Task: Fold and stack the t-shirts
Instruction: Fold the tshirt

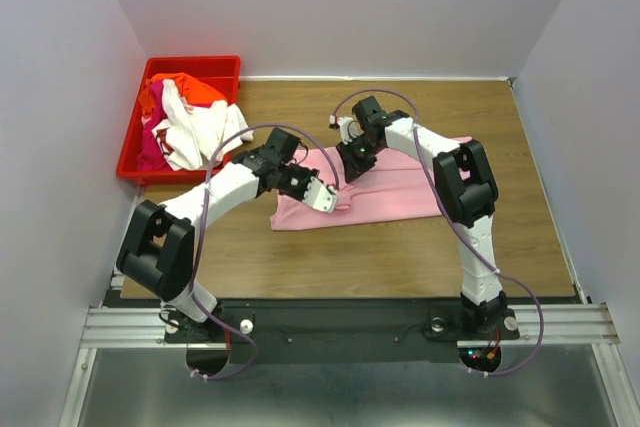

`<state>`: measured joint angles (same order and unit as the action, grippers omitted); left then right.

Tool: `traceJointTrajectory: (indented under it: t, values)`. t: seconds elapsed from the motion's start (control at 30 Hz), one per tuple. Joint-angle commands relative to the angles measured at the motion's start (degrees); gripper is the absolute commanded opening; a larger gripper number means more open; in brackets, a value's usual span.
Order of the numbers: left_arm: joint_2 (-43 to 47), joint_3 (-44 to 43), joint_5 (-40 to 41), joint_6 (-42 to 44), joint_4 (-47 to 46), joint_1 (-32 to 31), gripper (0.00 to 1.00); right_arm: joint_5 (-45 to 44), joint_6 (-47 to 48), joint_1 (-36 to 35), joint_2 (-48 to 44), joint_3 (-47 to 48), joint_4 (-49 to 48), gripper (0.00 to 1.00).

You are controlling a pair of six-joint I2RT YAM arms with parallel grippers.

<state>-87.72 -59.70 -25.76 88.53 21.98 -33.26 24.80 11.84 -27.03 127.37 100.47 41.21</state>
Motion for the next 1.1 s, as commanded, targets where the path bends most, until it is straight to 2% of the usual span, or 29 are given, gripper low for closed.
traceJointTrajectory:
  t: [0.0,0.13,0.17,0.27,0.4,0.53,0.73,0.93,1.07]
  values:
    - [-2.5,-5.6,-4.3,-3.4,0.8,4.2,0.00,-1.3,0.3,0.2,0.5,-0.1,1.7,0.27]
    - [-6.4,-9.4,-6.7,-5.9,0.3,7.4,0.00,-3.8,-0.5,1.8,-1.8,1.1,1.6,0.44]
    - [-7.0,-9.8,-7.3,-7.2,-0.6,7.8,0.00,-4.7,-0.8,2.5,-2.4,1.6,1.6,0.51]
    - [-9.3,-11.1,-7.6,-9.5,-2.6,9.1,0.00,-7.5,-0.8,3.8,-4.9,1.9,1.6,0.60]
    - [-12.7,-12.4,-6.6,-14.3,-7.3,10.3,0.00,-9.5,-0.1,7.3,-9.1,0.3,1.7,0.61]
    - [-14.6,-12.1,-4.7,-17.6,-12.3,11.0,0.00,-7.8,0.6,10.0,-12.6,-3.0,1.7,0.62]
    - [-15.3,-14.0,-6.3,-20.1,-14.1,11.0,0.00,-7.2,0.9,10.9,-14.5,-5.2,1.7,0.61]
    - [-19.7,-20.3,-2.6,-28.6,-16.4,11.0,0.01,-7.7,0.4,13.0,-15.6,-6.4,1.7,0.58]
    - [-25.3,-27.4,4.8,-37.4,-16.9,11.1,0.22,-9.6,0.9,15.9,-18.6,-9.5,1.8,0.55]
